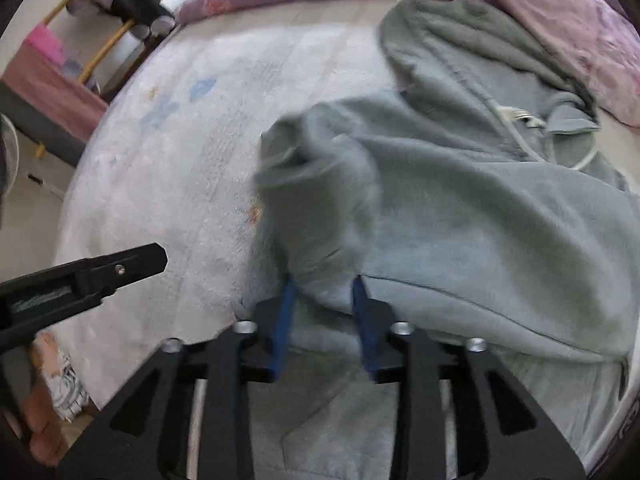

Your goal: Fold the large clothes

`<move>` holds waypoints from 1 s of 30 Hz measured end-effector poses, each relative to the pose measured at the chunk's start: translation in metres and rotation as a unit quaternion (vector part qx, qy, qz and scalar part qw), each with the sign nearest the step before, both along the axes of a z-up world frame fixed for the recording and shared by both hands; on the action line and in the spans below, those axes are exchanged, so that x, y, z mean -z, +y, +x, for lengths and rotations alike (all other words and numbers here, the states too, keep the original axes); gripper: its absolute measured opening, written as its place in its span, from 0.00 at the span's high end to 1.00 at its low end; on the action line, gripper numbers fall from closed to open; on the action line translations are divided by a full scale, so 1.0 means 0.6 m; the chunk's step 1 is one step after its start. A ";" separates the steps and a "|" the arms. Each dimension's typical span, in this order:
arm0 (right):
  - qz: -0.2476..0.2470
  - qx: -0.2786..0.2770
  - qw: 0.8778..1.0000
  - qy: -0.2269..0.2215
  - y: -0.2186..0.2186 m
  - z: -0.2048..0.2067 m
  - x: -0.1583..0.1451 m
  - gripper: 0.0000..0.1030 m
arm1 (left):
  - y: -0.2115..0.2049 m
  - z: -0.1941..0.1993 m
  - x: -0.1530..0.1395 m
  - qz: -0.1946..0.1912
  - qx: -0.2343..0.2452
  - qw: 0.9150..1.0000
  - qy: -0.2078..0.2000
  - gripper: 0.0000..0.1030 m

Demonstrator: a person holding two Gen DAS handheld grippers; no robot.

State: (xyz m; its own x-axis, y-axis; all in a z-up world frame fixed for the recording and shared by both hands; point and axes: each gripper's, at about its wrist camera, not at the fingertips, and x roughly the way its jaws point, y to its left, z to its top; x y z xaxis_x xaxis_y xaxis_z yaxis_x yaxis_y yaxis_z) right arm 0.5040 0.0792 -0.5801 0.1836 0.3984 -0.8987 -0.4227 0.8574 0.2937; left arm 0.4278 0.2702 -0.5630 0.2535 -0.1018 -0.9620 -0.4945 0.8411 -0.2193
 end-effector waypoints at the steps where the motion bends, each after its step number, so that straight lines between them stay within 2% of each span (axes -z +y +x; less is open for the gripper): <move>1: 0.010 0.008 1.000 0.002 -0.023 0.005 -0.012 0.64 | -0.003 0.001 -0.002 -0.004 -0.001 1.000 -0.003 0.68; 4: 0.021 0.028 0.999 -0.007 -0.086 0.012 -0.044 0.64 | -0.031 0.019 -0.019 -0.009 -0.001 1.000 -0.022 0.68; 7: 0.004 0.048 0.998 -0.031 -0.167 0.030 -0.070 0.64 | -0.071 0.045 -0.050 -0.019 0.011 0.998 -0.061 0.67; 10: -0.002 0.111 0.994 -0.007 -0.267 0.069 -0.057 0.64 | -0.126 0.086 -0.068 -0.042 0.052 0.994 -0.089 0.67; 11: -0.010 0.136 0.991 0.000 -0.300 0.082 -0.049 0.66 | -0.145 0.102 -0.069 -0.046 0.070 0.992 -0.094 0.61; 12: -0.012 0.157 0.987 0.006 -0.332 0.095 -0.041 0.69 | -0.170 0.124 -0.065 -0.049 0.093 0.990 -0.094 0.50; 14: -0.012 0.186 0.982 0.024 -0.377 0.120 -0.023 0.71 | -0.203 0.165 -0.028 -0.040 0.116 0.990 -0.075 0.44; 15: -0.017 0.204 0.978 0.035 -0.402 0.135 -0.011 0.71 | -0.206 0.178 -0.006 -0.029 0.116 0.991 -0.054 0.44; 16: -0.015 0.210 0.976 0.046 -0.417 0.147 0.000 0.71 | -0.200 0.189 0.032 -0.020 0.103 0.994 -0.009 0.44; 17: -0.014 0.218 0.974 0.054 -0.431 0.159 0.011 0.72 | -0.189 0.192 0.058 -0.024 0.087 0.996 0.016 0.44; 18: -0.018 0.221 0.973 0.060 -0.441 0.172 0.021 0.72 | -0.163 0.181 0.094 -0.028 0.051 0.997 0.048 0.44; 20: -0.014 0.216 0.974 0.073 -0.451 0.188 0.038 0.73 | -0.125 0.150 0.122 -0.039 0.021 0.997 0.056 0.49; 21: -0.013 0.210 0.974 0.079 -0.452 0.199 0.050 0.75 | -0.112 0.137 0.127 -0.050 0.019 0.997 0.050 0.59; 22: -0.016 0.206 0.975 0.082 -0.452 0.205 0.058 0.75 | -0.101 0.124 0.128 -0.057 0.018 0.997 0.041 0.63; 25: -0.029 0.205 0.972 0.110 -0.464 0.228 0.107 0.76 | -0.081 0.110 0.120 -0.064 0.011 0.997 0.043 0.63; 27: -0.033 0.212 0.966 0.147 -0.475 0.236 0.141 0.77 | -0.074 0.118 0.106 -0.068 0.000 0.997 0.048 0.59; 28: -0.026 0.217 0.964 0.155 -0.480 0.239 0.142 0.77 | -0.071 0.124 0.091 -0.069 -0.002 0.997 0.044 0.57; 29: -0.025 0.218 0.962 0.160 -0.481 0.242 0.134 0.77 | -0.071 0.132 0.074 -0.070 0.002 0.997 0.030 0.51; 30: -0.023 0.218 0.962 0.161 -0.481 0.245 0.124 0.77 | -0.072 0.142 0.049 -0.071 0.015 0.997 0.004 0.36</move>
State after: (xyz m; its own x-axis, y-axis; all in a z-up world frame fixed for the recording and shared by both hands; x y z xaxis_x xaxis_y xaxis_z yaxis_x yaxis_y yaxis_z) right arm 0.6510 -0.2091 -0.6545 0.0342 0.3044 -0.9519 0.0865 0.9480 0.3062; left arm 0.5132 0.2270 -0.5925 0.2401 -0.2448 -0.9394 -0.4713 0.8166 -0.3333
